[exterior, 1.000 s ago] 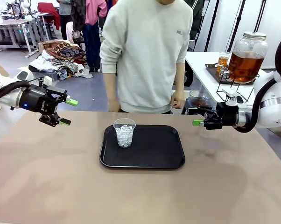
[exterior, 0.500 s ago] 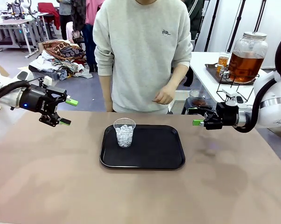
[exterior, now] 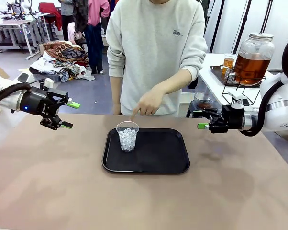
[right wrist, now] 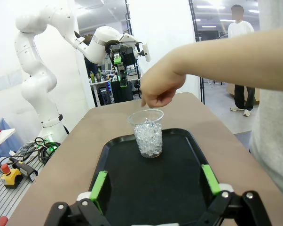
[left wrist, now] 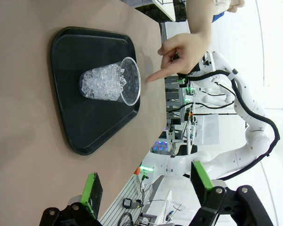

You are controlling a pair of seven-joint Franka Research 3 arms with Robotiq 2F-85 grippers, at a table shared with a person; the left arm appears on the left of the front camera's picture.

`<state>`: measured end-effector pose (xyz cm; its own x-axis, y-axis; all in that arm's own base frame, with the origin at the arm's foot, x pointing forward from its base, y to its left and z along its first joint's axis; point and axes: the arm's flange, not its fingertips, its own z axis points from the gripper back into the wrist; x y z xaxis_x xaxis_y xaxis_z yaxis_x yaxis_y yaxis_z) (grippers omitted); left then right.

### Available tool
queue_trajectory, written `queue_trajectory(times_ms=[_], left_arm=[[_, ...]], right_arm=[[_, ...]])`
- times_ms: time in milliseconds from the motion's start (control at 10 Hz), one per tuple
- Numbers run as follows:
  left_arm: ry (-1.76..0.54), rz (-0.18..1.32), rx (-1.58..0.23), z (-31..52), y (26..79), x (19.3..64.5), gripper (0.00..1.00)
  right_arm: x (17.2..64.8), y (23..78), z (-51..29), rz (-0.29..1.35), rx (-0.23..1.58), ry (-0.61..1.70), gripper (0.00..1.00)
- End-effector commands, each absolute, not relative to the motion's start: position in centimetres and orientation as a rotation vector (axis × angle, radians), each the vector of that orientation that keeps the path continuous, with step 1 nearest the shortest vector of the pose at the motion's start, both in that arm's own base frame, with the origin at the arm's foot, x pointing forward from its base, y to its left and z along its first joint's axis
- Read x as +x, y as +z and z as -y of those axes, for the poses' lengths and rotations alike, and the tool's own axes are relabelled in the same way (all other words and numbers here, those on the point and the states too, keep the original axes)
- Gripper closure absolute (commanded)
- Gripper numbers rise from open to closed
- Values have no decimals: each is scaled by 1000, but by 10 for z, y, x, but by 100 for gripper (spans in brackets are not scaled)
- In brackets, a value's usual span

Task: Pour the drink into the iced cup.
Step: Pick up the iced cup indicated by the human and present it to them.

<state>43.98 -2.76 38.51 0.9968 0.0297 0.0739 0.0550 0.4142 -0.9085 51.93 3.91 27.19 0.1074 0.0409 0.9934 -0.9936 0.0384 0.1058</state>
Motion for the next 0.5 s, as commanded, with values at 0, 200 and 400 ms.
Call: queue_trajectory(times_ms=[0,200,400], left_arm=[[-16,85,-1147,28,386,439,0],[-16,85,-1147,28,386,439,0],[-16,85,-1147,28,386,439,0]], right_arm=[[520,274,-39,1117,1199,1127,0],[520,274,-39,1117,1199,1127,0],[520,274,-39,1117,1199,1127,0]])
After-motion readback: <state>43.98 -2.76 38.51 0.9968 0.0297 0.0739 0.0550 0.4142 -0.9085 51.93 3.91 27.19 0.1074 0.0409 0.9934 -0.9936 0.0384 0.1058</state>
